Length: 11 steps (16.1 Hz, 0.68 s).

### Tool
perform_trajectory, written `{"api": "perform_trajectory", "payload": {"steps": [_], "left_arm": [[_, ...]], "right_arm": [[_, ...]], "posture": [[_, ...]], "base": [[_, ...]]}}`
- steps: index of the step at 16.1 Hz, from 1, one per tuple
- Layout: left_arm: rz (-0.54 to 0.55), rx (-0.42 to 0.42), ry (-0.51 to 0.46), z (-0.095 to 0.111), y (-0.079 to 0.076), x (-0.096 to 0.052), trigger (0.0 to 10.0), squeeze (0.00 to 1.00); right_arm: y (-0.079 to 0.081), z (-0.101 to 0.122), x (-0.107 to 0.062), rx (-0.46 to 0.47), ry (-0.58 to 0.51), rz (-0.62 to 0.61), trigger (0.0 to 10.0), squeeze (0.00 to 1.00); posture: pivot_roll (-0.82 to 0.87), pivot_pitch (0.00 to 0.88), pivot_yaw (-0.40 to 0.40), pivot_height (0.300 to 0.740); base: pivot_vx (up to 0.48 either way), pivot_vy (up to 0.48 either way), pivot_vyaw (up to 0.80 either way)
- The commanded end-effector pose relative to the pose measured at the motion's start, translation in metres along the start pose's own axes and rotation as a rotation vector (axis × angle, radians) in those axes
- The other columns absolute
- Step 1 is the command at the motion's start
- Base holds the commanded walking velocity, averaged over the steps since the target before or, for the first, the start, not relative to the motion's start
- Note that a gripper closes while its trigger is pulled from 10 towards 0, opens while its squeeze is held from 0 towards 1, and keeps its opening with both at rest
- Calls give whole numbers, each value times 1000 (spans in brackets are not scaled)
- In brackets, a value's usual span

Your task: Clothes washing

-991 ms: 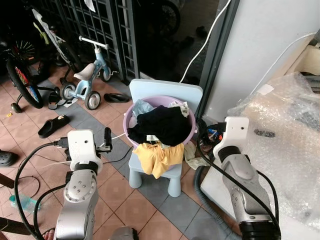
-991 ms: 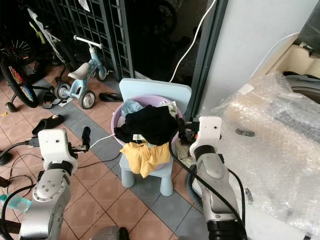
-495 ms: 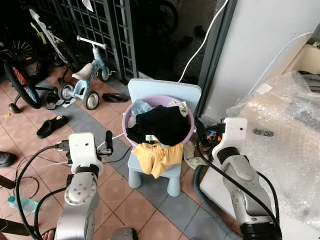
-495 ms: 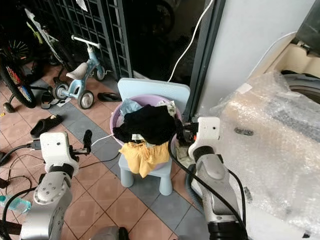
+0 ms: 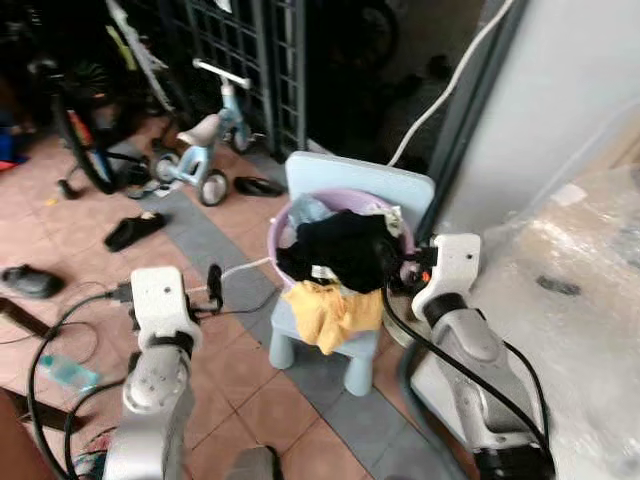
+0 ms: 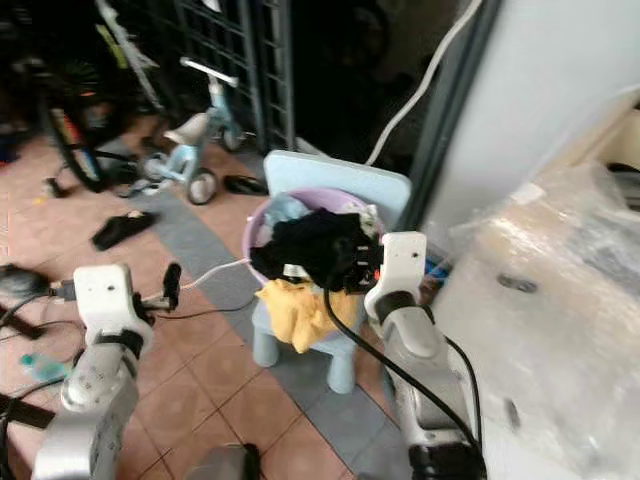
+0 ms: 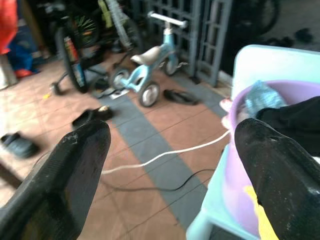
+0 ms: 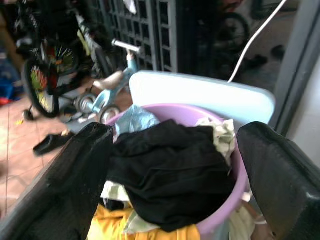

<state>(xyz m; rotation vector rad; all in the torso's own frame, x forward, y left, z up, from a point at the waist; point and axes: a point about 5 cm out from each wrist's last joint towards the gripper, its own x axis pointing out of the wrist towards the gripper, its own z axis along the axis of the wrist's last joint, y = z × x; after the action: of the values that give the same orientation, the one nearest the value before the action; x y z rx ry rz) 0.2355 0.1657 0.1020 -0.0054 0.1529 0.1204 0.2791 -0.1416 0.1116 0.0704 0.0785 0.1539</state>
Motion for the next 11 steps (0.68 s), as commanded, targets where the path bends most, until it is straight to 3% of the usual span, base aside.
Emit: {"api": "perform_trajectory", "payload": {"steps": [1, 11], "left_arm": [[-8, 15, -21, 5, -2, -1, 10000, 0], [7, -2, -2, 5, -1, 1, 10000, 0]], "right_arm": [[-4, -2, 1, -3, 17, -19, 10000, 0], [-7, -13, 5, 3, 75, -20, 10000, 0]], "posture": [[-24, 79, 12, 740], [-15, 99, 1, 740]], "base": [[352, 0, 675], [350, 0, 56]]}}
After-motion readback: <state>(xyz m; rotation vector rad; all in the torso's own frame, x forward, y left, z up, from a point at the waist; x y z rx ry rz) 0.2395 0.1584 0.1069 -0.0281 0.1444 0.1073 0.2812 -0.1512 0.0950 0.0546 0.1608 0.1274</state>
